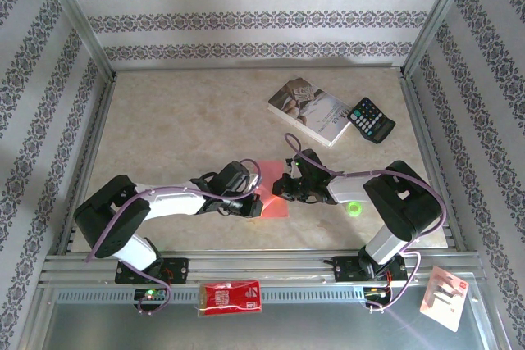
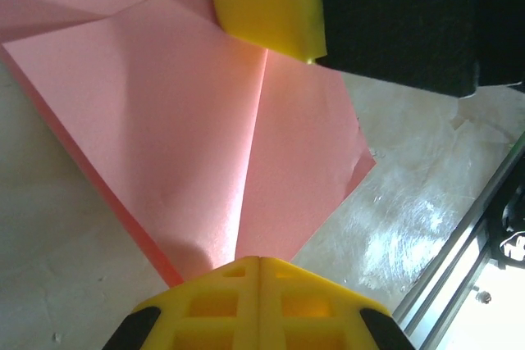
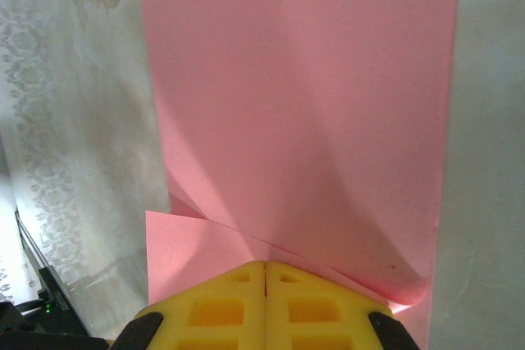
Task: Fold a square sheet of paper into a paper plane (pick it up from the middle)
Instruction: Fold the triangle at the bottom-center of the table.
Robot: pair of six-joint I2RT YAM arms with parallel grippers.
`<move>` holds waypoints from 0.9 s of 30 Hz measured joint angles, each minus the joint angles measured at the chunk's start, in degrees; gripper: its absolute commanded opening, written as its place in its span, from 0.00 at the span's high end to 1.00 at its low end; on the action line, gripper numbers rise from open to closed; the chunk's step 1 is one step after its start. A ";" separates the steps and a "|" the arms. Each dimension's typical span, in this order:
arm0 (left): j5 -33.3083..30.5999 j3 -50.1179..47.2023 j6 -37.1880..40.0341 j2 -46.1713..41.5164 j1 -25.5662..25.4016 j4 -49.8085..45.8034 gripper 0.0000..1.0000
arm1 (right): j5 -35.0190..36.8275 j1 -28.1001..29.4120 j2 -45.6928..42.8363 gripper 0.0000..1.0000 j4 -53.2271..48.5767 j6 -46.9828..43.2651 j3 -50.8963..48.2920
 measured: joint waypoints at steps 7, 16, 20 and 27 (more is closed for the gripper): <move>-0.07 1.25 0.00 0.96 0.33 -0.02 1.00 | -0.07 -0.02 0.02 1.00 0.02 0.00 0.02; -0.04 1.20 0.00 2.16 1.62 0.00 1.00 | -0.11 -0.02 0.04 1.00 0.07 0.00 0.02; -0.07 0.85 -0.02 3.10 1.64 0.02 1.00 | -0.11 -0.02 0.07 1.00 0.07 0.00 0.02; -0.94 0.59 0.00 3.21 2.01 -0.02 1.00 | -0.24 -0.02 0.28 1.00 0.50 0.00 0.02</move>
